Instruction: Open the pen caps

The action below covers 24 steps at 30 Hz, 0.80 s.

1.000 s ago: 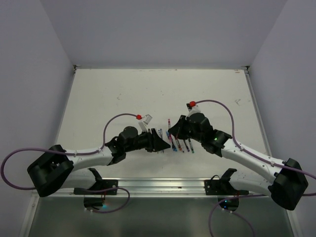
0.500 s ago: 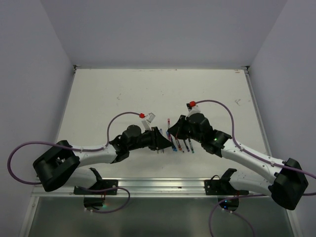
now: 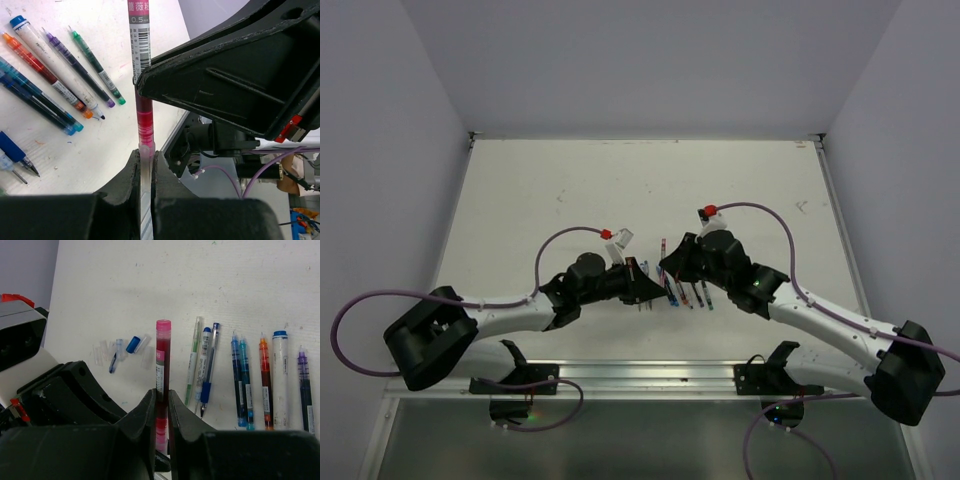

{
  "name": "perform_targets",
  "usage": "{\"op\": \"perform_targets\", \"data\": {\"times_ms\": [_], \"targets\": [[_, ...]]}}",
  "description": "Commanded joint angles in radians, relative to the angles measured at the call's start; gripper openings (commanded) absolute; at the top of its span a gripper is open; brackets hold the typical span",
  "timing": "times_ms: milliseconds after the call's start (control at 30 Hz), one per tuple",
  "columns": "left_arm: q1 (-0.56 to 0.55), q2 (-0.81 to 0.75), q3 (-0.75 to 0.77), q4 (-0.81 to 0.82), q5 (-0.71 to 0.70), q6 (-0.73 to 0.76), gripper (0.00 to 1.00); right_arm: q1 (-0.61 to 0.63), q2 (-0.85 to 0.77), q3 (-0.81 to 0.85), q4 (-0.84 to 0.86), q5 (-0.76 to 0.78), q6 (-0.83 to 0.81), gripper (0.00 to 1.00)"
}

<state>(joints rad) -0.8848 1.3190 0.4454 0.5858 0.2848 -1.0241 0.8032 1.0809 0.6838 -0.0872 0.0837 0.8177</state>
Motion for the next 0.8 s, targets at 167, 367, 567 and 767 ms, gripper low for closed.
{"op": "perform_targets", "data": {"times_ms": [167, 367, 567, 767], "targets": [[-0.008, -0.02, 0.041, -0.046, 0.011, 0.082, 0.0, 0.002, 0.054, 0.019, 0.059, -0.05, -0.035, 0.21], [-0.008, -0.02, 0.05, -0.043, 0.017, 0.084, 0.0, 0.002, 0.065, 0.01, 0.076, -0.07, -0.031, 0.22], [-0.008, -0.023, 0.052, -0.04, 0.027, 0.084, 0.0, 0.001, 0.068, 0.003, 0.078, -0.061, -0.037, 0.0], [-0.008, -0.044, -0.023, 0.054, 0.07, 0.056, 0.0, -0.001, -0.011, -0.015, 0.081, 0.037, -0.041, 0.0]]}}
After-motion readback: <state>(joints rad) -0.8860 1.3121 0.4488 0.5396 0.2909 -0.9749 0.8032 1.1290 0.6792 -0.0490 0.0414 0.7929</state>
